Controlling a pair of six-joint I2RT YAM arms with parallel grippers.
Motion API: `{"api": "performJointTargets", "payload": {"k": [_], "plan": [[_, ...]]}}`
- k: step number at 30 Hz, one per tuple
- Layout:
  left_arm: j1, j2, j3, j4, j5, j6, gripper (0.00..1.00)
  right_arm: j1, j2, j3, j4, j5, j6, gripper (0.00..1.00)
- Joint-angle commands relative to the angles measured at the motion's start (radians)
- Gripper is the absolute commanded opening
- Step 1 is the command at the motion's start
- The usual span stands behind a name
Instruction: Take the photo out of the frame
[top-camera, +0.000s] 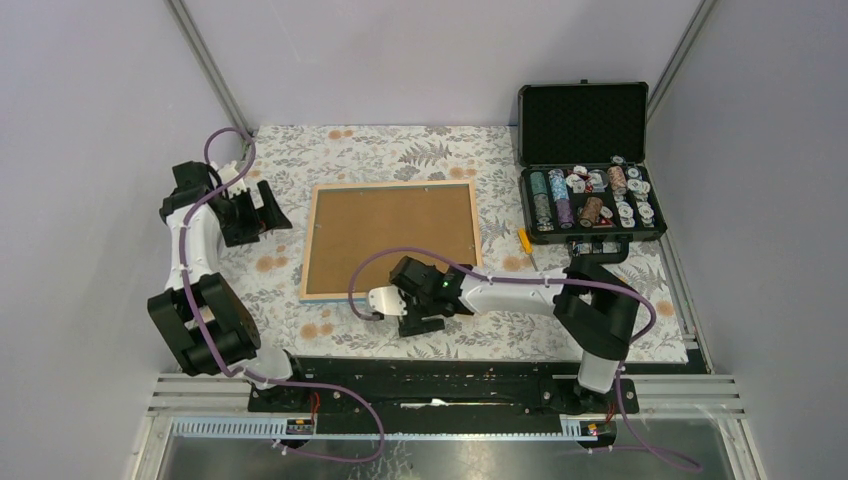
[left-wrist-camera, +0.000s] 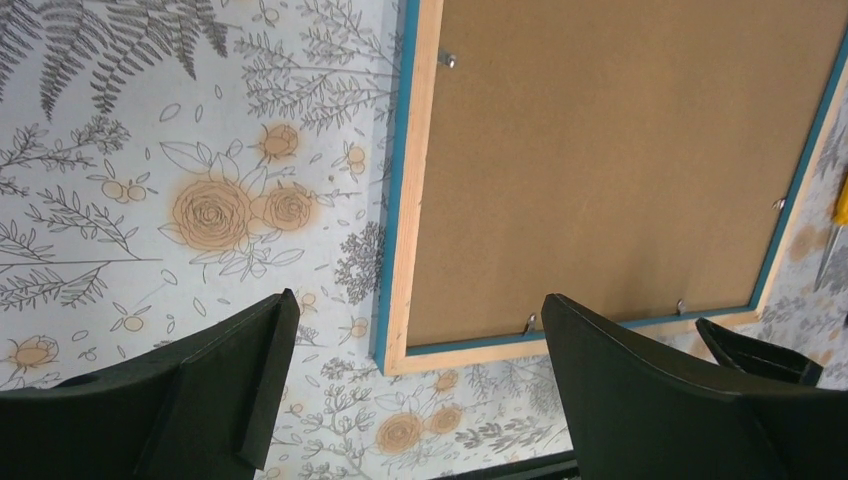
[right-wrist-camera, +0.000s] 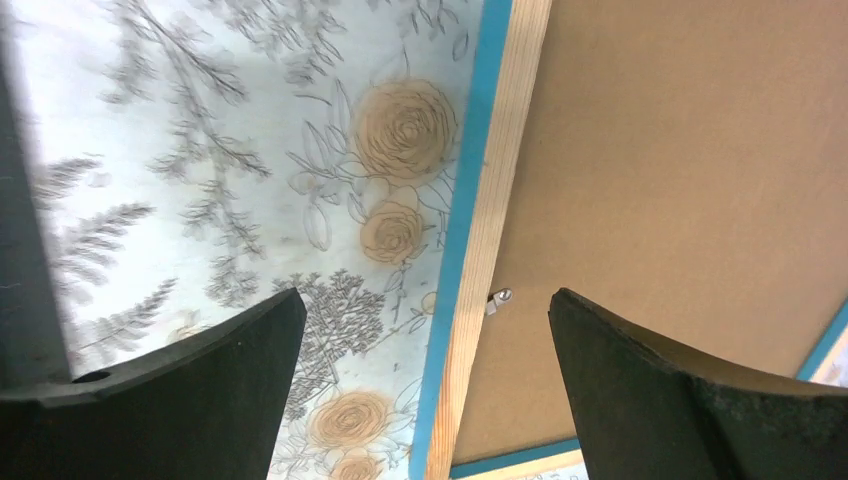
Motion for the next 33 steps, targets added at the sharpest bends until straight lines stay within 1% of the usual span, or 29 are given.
{"api": "performJointTargets", "payload": {"k": [1,3,5,9,11,13,15,19,22,26,29,33], "plan": [[0.005,-0.044,-0.042,-0.061,0.006,0.123,0.99,-0.032,-0.089,0.199,-0.218,-0.245,0.083,1.0],[-0.004,-0.051,-0.075,-0.075,-0.021,0.177,0.99,-0.113,-0.05,0.303,-0.298,-0.32,0.13,1.0],[-0.013,-0.051,-0.1,-0.101,-0.033,0.231,0.99,-0.225,0.017,0.415,-0.367,-0.355,0.164,1.0],[-0.047,-0.038,-0.131,-0.14,-0.064,0.315,0.99,-0.419,0.167,0.65,-0.447,-0.461,0.227,1.0],[-0.066,-0.033,-0.141,-0.147,-0.083,0.339,0.99,-0.496,0.262,0.782,-0.489,-0.5,0.252,1.0],[-0.08,-0.02,-0.141,-0.173,-0.067,0.371,0.99,-0.549,0.367,0.939,-0.551,-0.522,0.259,1.0],[-0.097,-0.014,-0.149,-0.175,-0.069,0.392,0.99,-0.594,0.472,1.072,-0.563,-0.536,0.285,1.0],[-0.165,-0.029,-0.175,-0.167,-0.115,0.449,0.99,-0.662,0.625,1.256,-0.565,-0.55,0.32,1.0],[-0.196,-0.034,-0.201,-0.159,-0.169,0.458,0.99,-0.692,0.695,1.316,-0.54,-0.546,0.317,1.0],[-0.21,-0.014,-0.218,-0.13,-0.243,0.457,0.99,-0.708,0.729,1.301,-0.47,-0.55,0.307,1.0],[-0.211,0.001,-0.215,-0.075,-0.28,0.41,0.99,-0.709,0.744,1.268,-0.419,-0.534,0.287,1.0],[-0.211,0.011,-0.188,-0.003,-0.282,0.342,0.99,-0.715,0.766,1.262,-0.378,-0.501,0.303,1.0]]}}
